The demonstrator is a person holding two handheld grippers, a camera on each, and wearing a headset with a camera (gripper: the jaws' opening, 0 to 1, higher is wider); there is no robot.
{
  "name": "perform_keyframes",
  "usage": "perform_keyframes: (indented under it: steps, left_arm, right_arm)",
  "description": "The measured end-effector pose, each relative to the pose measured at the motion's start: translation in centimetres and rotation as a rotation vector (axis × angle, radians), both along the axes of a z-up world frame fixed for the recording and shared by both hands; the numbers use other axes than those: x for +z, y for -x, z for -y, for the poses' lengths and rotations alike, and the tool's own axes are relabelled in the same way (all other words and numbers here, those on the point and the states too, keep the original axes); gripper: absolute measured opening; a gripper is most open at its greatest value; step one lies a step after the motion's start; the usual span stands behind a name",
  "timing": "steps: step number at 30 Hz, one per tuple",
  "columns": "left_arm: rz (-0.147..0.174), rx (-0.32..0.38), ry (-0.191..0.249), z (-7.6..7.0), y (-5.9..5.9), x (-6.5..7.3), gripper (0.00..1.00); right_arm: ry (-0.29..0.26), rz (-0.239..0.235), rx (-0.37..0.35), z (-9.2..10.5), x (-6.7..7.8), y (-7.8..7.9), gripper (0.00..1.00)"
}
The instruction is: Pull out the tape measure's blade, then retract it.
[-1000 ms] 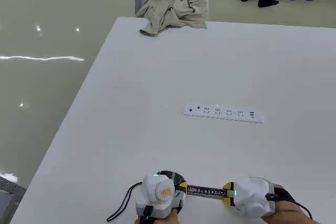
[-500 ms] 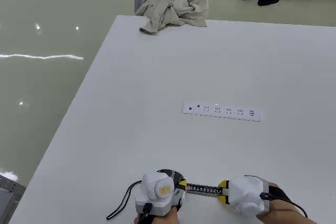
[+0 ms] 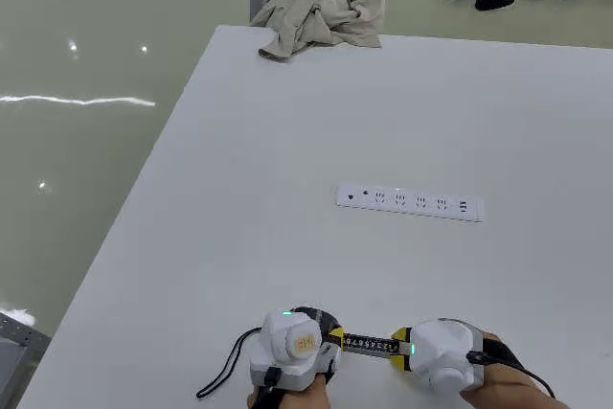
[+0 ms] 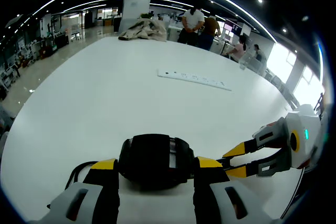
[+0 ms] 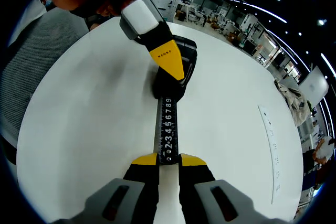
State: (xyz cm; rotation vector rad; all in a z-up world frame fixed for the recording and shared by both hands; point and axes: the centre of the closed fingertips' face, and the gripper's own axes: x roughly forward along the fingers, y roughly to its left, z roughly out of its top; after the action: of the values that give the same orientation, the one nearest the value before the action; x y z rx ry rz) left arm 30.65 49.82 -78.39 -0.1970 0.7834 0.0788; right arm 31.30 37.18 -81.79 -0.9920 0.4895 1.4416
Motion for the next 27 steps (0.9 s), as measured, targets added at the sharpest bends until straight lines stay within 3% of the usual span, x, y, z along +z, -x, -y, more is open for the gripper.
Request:
perform_keyframes:
  steps: [27]
  left_arm:
    - [-0.007, -0.003, 0.002, 0.0, 0.0, 0.0, 0.53]
  right_arm:
    - [-0.022, -0.015, 0.011, -2.4, -0.3, 0.3, 0.13]
